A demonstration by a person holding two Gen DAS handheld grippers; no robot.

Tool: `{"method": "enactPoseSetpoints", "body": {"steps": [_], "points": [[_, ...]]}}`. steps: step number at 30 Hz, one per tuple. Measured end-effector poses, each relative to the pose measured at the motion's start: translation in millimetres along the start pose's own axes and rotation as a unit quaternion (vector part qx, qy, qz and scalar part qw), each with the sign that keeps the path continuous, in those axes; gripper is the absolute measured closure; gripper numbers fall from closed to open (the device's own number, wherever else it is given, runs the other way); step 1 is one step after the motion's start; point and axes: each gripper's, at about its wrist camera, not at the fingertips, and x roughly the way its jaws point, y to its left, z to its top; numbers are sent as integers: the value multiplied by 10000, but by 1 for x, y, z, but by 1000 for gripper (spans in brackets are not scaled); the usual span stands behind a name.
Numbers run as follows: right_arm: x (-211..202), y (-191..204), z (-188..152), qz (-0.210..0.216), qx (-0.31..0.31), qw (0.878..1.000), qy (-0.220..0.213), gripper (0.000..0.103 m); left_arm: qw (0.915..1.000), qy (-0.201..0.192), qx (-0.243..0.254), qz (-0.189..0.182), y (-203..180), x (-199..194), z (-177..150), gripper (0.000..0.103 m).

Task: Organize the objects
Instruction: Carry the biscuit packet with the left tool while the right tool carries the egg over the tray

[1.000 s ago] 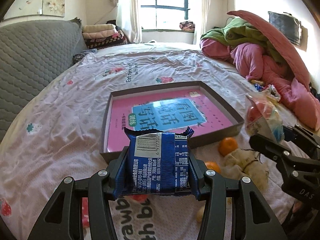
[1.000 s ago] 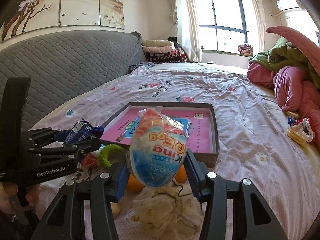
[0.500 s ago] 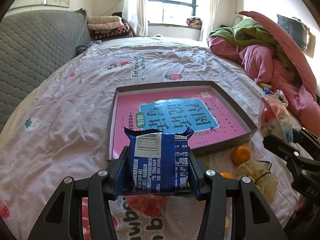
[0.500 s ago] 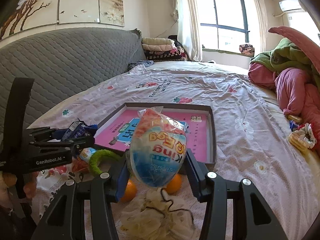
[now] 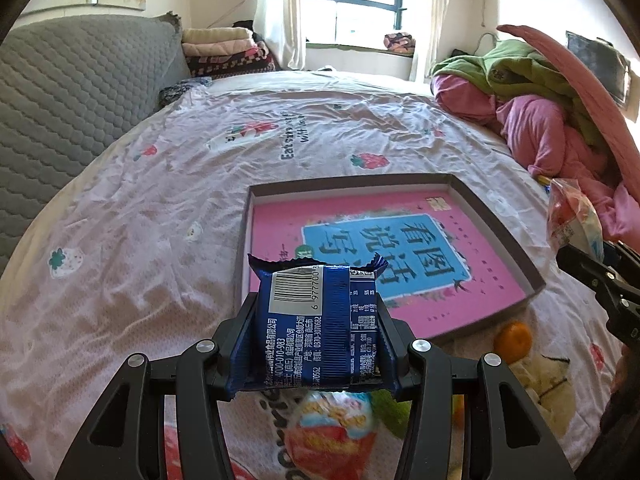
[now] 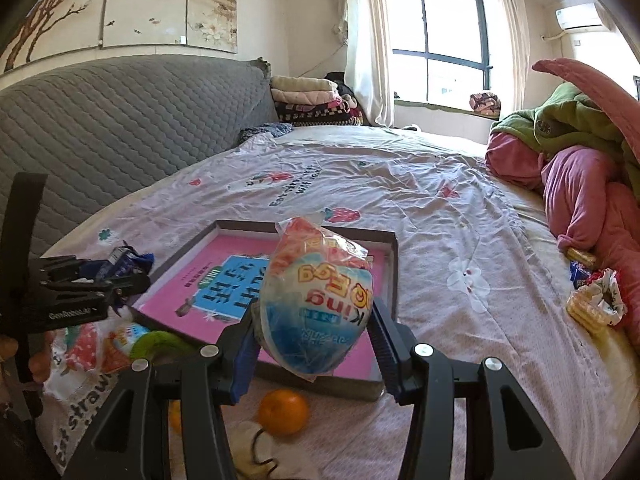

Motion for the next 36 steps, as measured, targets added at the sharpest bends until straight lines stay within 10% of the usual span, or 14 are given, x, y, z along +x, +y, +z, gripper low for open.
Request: {"method": "enactPoseSetpoints", "body": {"steps": [36], "points": [[85,-17,-14,187,-50,9939,1090,51,9973,710,187,7,12,81,5,50]]}}
